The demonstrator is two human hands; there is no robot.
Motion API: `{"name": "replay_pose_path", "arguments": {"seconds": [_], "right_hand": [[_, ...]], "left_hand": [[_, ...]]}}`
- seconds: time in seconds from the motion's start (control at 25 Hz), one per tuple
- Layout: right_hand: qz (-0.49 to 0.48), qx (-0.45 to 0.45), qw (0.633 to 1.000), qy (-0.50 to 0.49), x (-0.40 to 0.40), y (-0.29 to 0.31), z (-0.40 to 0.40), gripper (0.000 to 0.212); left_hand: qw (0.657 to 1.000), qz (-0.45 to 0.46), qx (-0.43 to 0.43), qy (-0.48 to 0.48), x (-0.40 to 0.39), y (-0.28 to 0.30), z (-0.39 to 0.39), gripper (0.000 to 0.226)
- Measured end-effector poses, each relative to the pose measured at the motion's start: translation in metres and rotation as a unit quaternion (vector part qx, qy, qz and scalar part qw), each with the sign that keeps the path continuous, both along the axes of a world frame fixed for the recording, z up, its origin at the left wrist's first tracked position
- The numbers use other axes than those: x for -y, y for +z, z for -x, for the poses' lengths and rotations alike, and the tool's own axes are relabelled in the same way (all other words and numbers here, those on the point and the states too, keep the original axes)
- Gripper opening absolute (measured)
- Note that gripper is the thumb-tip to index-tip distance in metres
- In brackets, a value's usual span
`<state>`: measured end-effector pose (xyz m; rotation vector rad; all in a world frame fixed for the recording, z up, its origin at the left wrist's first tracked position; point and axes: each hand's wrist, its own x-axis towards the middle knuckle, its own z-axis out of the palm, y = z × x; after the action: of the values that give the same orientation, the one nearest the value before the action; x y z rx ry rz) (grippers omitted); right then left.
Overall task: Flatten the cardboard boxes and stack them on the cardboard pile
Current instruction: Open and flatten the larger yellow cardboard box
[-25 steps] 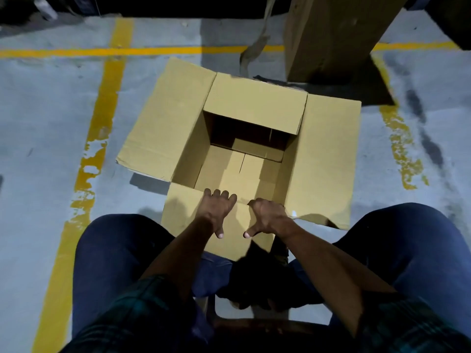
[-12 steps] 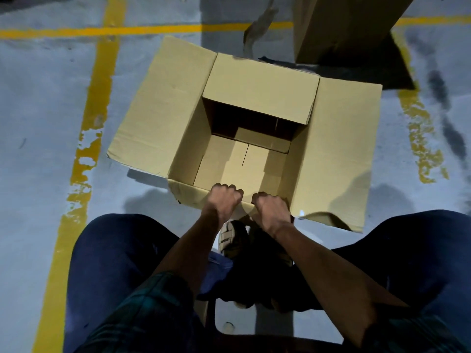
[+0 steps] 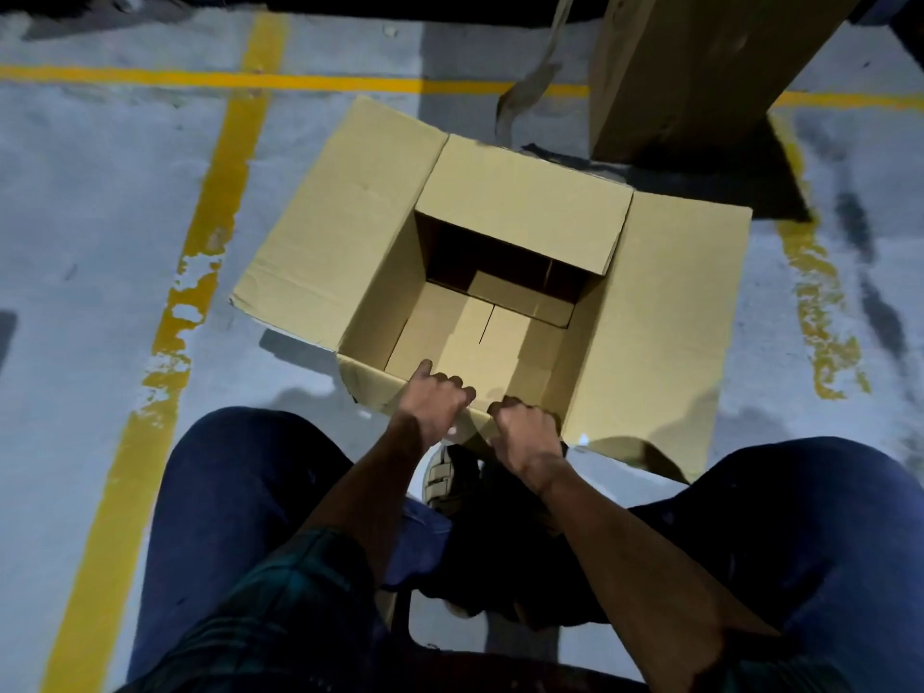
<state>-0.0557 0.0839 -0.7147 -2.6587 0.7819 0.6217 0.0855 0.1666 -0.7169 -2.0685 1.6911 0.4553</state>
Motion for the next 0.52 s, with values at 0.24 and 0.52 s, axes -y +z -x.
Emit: {"name": "replay_pose_path", "arguments": {"seconds": [0.24, 0.52], "right_hand": [[-0.311, -0.039, 0.91, -0.271, 0.046, 0.004, -0.03, 0.069], [-0.153, 0.262, 0.801, -0.516, 0.104, 0.038, -0.045, 0.033]], "left_hand": [[0.988, -0.108, -0.106, 0.039, 0.019, 0.002, -0.013, 0.079], [0.942, -0.159, -0.268, 0.128, 0.047, 0.024, 0.019, 0.095]]}}
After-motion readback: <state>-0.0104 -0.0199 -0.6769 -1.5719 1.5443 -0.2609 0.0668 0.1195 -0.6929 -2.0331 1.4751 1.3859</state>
